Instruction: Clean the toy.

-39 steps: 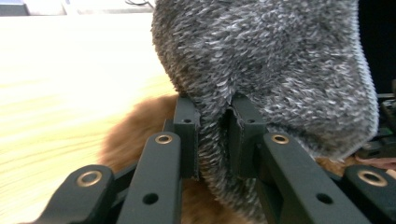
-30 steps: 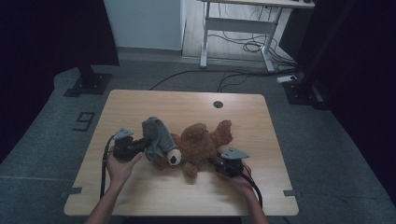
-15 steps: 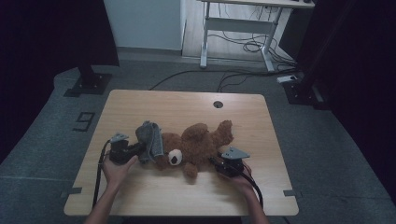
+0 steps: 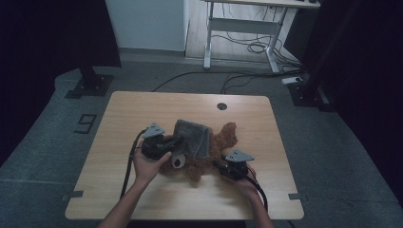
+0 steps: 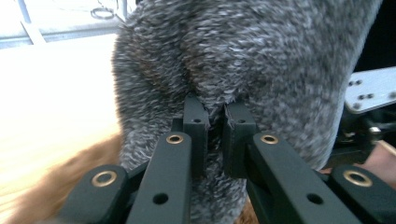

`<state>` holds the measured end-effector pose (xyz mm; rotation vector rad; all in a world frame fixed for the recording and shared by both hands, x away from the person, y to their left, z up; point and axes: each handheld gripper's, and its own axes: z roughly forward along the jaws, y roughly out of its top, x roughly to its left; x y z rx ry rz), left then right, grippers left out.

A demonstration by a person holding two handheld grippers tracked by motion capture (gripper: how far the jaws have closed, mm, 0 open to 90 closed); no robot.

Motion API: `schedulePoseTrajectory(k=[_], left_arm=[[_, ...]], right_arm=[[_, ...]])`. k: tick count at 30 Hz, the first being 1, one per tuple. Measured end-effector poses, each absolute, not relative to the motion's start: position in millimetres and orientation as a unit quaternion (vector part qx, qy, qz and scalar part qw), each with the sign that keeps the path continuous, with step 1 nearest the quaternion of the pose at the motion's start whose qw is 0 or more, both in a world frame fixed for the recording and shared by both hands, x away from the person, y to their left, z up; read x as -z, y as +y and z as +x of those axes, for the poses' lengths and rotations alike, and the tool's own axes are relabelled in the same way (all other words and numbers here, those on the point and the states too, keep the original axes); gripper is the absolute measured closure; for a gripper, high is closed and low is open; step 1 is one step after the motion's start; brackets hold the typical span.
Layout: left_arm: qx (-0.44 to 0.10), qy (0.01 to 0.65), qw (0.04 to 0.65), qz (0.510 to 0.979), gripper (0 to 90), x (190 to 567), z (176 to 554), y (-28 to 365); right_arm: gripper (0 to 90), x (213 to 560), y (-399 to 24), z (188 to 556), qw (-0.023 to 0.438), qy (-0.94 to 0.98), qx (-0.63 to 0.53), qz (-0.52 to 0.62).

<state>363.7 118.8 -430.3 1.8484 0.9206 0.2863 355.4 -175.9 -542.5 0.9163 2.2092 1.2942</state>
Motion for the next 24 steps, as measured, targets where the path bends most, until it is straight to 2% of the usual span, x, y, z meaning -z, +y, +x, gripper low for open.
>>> schedulePoseTrajectory(k=[9,19,24], left_arm=[[-0.133,0.371,0.452,0.800,82.3,448,373,81],[-0.136,0.352,0.436,0.817,83.5,458,364,70],[-0.159,0.355,0.420,0.820,84.0,456,363,71]], right_arm=[[62.2,543,-176,356,0.208,0.794,-0.467,0.329],[62.3,543,-176,356,0.209,0.795,-0.465,0.328],[62.2,543,-176,356,0.208,0.795,-0.466,0.328]])
